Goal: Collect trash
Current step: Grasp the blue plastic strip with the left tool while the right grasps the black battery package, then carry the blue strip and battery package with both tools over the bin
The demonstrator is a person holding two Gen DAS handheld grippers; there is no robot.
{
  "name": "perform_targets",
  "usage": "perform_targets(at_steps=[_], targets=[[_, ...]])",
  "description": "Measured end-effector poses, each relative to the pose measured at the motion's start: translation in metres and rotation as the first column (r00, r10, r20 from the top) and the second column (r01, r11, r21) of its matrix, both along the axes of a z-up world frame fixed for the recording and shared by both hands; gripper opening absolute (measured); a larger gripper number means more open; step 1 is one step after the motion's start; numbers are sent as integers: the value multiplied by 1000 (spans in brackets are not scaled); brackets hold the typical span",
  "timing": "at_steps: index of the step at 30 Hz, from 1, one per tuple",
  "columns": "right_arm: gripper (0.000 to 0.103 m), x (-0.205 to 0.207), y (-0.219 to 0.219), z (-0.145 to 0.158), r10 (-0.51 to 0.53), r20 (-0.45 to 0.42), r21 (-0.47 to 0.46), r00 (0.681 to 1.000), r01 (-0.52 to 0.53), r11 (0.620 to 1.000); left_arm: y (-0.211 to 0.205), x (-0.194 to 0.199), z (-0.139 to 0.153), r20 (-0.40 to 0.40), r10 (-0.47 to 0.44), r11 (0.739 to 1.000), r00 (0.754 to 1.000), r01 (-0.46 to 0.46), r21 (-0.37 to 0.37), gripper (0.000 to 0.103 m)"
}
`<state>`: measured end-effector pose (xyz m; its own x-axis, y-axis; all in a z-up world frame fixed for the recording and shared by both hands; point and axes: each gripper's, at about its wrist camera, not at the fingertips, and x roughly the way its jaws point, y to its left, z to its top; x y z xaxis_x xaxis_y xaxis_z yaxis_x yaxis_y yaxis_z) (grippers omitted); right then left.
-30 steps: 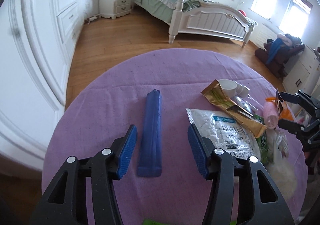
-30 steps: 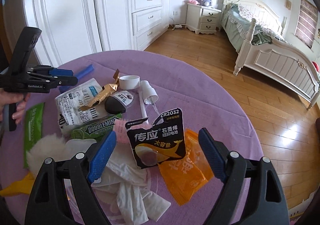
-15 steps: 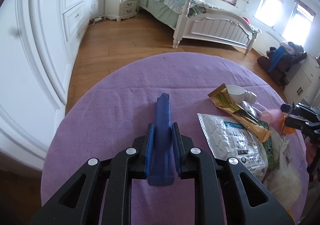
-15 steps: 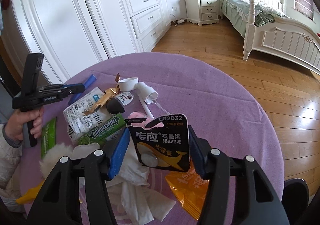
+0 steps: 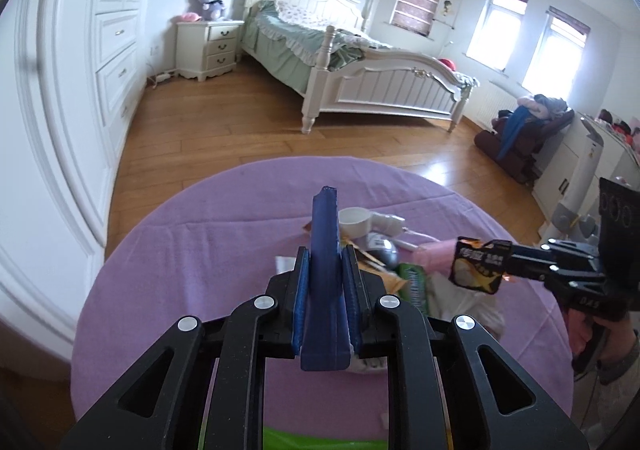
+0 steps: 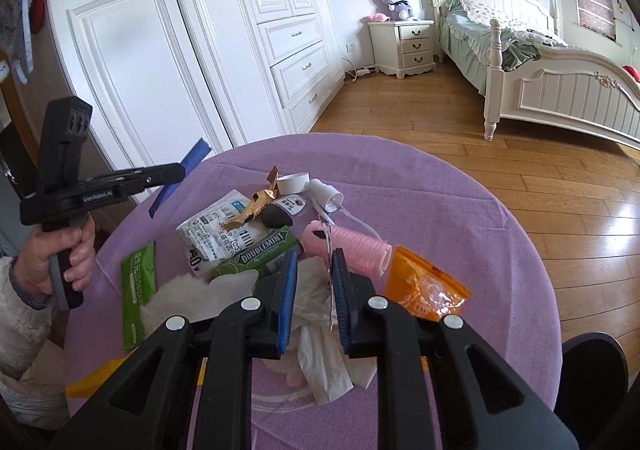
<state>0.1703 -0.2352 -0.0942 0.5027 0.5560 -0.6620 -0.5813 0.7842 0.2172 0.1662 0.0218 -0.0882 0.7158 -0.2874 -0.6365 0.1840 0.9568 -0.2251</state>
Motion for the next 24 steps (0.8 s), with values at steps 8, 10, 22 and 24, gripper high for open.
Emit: perform_targets(at_steps=[8, 10, 22, 24], targets=[[2, -19, -27, 8, -60, 66, 95, 996, 54, 994, -70, -13, 17, 25, -129, 992, 991, 129, -1, 18], [2, -24, -39, 17, -94, 87, 135, 992, 82, 987, -86, -14, 20, 26, -157, 987, 987, 158, -14, 18], [2, -46, -162, 23, -392, 73, 334, 917, 348, 876, -214, -19, 38, 74, -340, 939, 937, 343, -30, 18], [2, -50, -182, 16, -439, 61, 336, 896, 396, 855, -238, -20, 35, 77, -371, 927, 925, 374, -29, 18]])
